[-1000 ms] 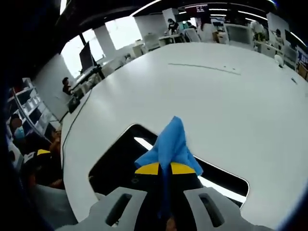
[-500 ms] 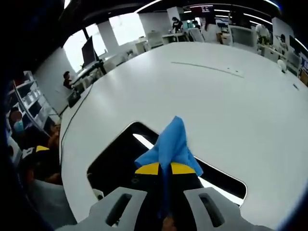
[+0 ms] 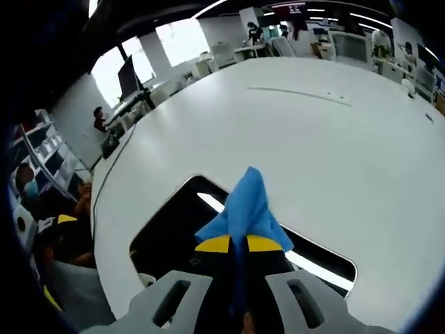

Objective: Wipe the mirror surface with the cleaning cloth until all visible marks leave the cleaned area.

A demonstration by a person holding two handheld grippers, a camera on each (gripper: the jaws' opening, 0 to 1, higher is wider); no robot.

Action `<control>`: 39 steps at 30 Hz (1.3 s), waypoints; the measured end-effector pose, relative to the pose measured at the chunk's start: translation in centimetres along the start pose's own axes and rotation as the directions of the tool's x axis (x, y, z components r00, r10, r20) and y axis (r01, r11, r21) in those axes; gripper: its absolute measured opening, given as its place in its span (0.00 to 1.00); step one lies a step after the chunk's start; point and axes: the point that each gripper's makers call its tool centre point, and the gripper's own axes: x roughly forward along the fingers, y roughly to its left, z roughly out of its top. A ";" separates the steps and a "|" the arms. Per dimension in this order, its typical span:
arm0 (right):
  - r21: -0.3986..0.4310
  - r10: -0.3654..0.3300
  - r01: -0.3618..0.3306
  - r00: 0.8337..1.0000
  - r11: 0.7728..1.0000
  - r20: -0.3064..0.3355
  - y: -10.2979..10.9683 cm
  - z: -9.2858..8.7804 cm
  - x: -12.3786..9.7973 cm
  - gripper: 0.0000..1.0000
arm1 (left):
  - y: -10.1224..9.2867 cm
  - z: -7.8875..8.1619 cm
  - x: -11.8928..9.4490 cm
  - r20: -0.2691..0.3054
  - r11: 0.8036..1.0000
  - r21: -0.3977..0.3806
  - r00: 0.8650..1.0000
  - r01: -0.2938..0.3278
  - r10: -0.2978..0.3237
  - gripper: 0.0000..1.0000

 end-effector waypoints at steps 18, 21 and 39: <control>-0.050 -0.043 0.042 0.999 0.998 -0.019 -1.8 -1.0 -1.3 0.01 | 0.4 0.1 0.0 -0.003 0.999 0.023 1.000 -0.022 0.022 0.96; -0.049 -0.052 0.050 0.998 0.998 -0.039 -2.2 -1.3 -1.6 0.01 | 0.4 0.1 0.0 -0.003 0.999 0.024 1.000 -0.021 0.022 0.96; -0.072 -0.089 0.088 0.996 0.993 -0.009 -1.9 -1.5 -1.6 0.01 | 0.1 0.1 0.0 0.004 1.000 0.022 1.000 -0.010 0.010 0.96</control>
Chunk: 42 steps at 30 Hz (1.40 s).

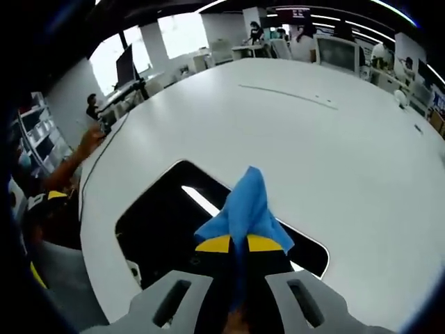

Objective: Wipe the mirror surface with the cleaning cloth until all visible marks leave the cleaned area.

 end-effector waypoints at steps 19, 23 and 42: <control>-0.002 -0.018 0.018 1.000 1.000 0.015 1.1 -1.2 -0.8 0.01 | -0.1 0.1 0.0 0.010 1.000 -0.011 1.000 0.001 0.000 0.93; 0.000 -0.015 0.015 1.000 1.000 0.014 1.8 -1.8 -1.3 0.01 | 0.0 0.2 -0.1 0.019 1.000 -0.012 1.000 -0.002 0.002 0.94; -0.071 -0.029 0.029 1.000 0.997 -0.001 3.6 -3.7 -2.3 0.01 | 0.2 0.2 -0.1 0.020 1.000 -0.014 1.000 -0.010 0.011 0.95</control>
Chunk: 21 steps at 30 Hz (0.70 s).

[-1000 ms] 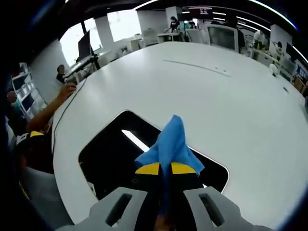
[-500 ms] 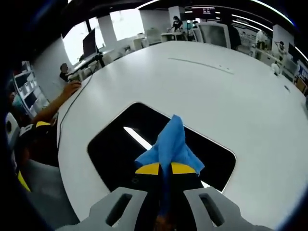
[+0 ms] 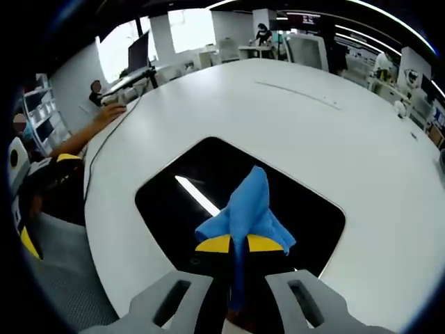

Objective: Wipe the mirror surface with the cleaning cloth until all visible marks leave the cleaned area.

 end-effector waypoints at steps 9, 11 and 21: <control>-0.004 0.008 -0.009 1.000 1.000 -0.006 1.0 -0.8 -0.6 0.01 | -0.1 0.2 0.0 0.009 1.000 0.003 1.000 0.005 -0.005 0.95; -0.026 0.001 -0.001 1.000 1.000 0.002 1.3 -1.0 -0.8 0.01 | 0.1 0.3 -0.1 0.018 1.000 0.004 1.000 -0.009 0.009 0.95; -0.016 0.003 -0.003 1.000 1.000 0.004 1.7 -1.6 -1.2 0.01 | 0.0 0.3 -0.2 0.021 1.000 0.002 1.000 -0.006 0.006 0.95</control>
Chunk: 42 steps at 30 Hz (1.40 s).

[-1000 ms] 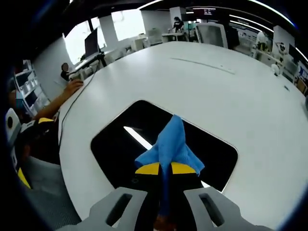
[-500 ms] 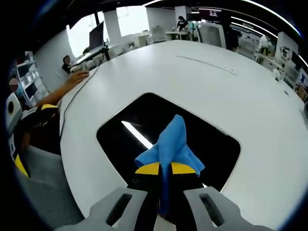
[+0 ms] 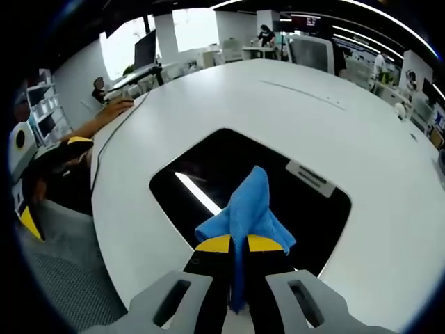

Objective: Wipe the mirror surface with the cleaning cloth until all visible marks leave the cleaned area.

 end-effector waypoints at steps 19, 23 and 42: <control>0.019 0.020 -0.020 1.000 1.000 -0.010 0.8 -0.8 -0.5 0.01 | 0.0 -0.2 0.0 -0.004 1.000 -0.003 1.000 0.002 -0.002 0.94; 0.010 0.013 -0.012 1.000 1.000 -0.010 0.8 -0.8 -0.5 0.01 | -0.1 -0.2 0.1 -0.007 1.000 -0.002 1.000 0.006 -0.006 0.94; -0.018 0.032 -0.032 0.999 0.999 -0.009 0.8 -0.9 -0.5 0.01 | -0.1 -0.4 0.1 -0.020 1.000 -0.007 1.000 0.009 -0.009 0.93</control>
